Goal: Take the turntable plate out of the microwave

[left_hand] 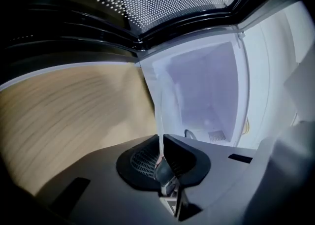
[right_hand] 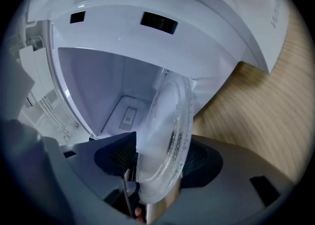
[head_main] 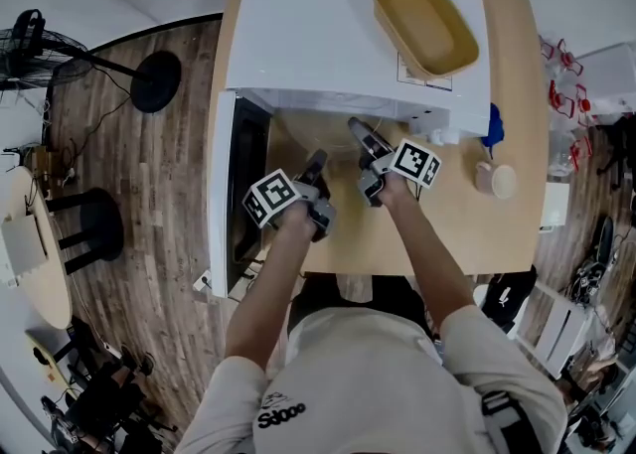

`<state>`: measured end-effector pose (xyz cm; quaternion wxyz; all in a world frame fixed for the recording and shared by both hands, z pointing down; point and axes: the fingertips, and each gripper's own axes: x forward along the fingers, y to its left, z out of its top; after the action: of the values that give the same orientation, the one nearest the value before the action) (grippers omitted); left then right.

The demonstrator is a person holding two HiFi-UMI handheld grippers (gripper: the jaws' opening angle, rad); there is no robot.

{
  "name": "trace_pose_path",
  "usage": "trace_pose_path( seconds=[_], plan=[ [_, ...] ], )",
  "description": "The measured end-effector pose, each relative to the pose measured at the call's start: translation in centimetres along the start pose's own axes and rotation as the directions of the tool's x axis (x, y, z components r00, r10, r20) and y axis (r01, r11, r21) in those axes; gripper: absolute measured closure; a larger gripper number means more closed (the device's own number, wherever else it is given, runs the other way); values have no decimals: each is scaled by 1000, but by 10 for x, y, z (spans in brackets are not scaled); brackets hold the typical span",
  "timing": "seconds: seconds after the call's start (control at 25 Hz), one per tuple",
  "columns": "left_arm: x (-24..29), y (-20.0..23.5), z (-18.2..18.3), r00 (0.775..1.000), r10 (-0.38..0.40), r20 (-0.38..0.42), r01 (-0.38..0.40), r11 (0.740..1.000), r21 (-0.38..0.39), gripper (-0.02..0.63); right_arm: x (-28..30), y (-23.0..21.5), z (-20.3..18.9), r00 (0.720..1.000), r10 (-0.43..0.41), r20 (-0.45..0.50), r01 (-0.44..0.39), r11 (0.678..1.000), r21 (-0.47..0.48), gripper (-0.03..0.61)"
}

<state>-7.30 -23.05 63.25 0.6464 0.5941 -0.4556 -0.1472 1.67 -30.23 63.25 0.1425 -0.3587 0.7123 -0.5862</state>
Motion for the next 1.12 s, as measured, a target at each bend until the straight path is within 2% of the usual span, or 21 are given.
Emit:
trace_pose_path(
  seconds=[0.12,0.36,0.52,0.6,0.72,0.92,1.12],
  plan=[
    [-4,1,-3,1000,-8,-23,8,1000,25,581,5,-4,2,999,21,35,-23,998,58,336],
    [-10,0,-10,997,-1,-73,3,1000,25,580,10,-6,5,994,54,97,-64,993,97,485],
    [-12,2,-10,996,-4,-86,9,998,54,580,7,-4,7,985,97,141,-120,979,164,532],
    [-15,1,-14,995,0,-100,4,999,41,580,6,-3,6,982,110,155,-139,971,195,541],
    [-18,3,-16,993,-3,-118,13,996,85,575,1,-1,2,976,115,186,-159,957,242,551],
    [-28,3,-21,993,9,-119,4,993,114,569,-7,1,-4,978,87,192,-133,961,242,552],
    [-42,4,-29,987,15,-158,7,991,137,568,-20,8,-14,974,77,211,-127,964,234,554]
  ],
)
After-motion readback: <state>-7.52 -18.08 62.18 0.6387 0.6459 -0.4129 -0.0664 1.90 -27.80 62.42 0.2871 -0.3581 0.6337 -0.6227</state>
